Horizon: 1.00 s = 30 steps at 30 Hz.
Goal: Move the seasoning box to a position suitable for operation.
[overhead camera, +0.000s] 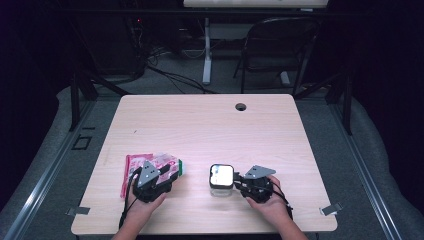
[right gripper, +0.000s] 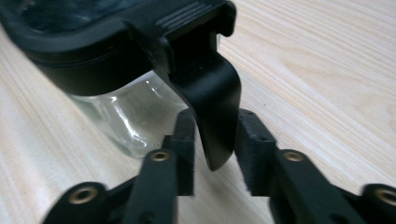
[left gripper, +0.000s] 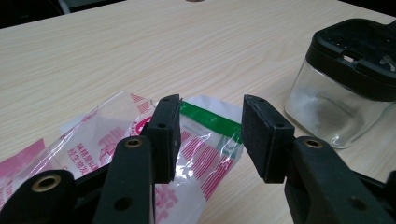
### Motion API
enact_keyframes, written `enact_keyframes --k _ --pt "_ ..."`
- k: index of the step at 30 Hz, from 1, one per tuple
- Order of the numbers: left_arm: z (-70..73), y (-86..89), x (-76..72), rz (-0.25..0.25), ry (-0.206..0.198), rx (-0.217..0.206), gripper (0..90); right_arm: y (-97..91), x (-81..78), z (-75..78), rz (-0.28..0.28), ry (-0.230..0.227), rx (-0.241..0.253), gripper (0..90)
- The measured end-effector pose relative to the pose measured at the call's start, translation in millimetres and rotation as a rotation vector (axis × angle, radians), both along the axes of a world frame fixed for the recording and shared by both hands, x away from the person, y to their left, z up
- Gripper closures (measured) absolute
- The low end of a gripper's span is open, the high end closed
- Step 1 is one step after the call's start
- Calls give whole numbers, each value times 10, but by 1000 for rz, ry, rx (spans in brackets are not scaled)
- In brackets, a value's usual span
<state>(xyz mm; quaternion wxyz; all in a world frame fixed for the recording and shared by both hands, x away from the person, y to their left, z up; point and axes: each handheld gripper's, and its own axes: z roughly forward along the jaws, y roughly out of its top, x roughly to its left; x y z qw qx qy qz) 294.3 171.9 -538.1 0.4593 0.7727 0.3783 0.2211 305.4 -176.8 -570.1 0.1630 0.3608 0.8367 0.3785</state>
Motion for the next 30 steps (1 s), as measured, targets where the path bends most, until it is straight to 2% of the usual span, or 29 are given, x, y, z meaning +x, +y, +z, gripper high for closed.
enact_keyframes --k 3,8,9,18,21,26,28,30 --pt "14 -33 -2 -10 0 -1 579 -68 -55 45 -12 24 20 626" --pt "27 -75 -8 -24 0 2 579 -147 -120 143 -17 16 14 610" --pt "29 -85 -7 -28 -1 3 579 -181 -141 189 -20 9 32 604" --pt "50 -247 13 -57 -1 6 599 -260 -245 357 -51 -12 57 605" --pt "59 -321 18 -71 1 6 608 -275 -256 397 -77 -19 69 619" --pt "69 -425 30 -96 11 15 635 -290 -247 453 -112 -15 138 628" --pt "85 -460 33 -107 12 27 650 -282 -244 479 -124 -27 135 648" --pt "97 -496 45 -110 16 13 669 -281 -236 499 -138 -26 128 662"
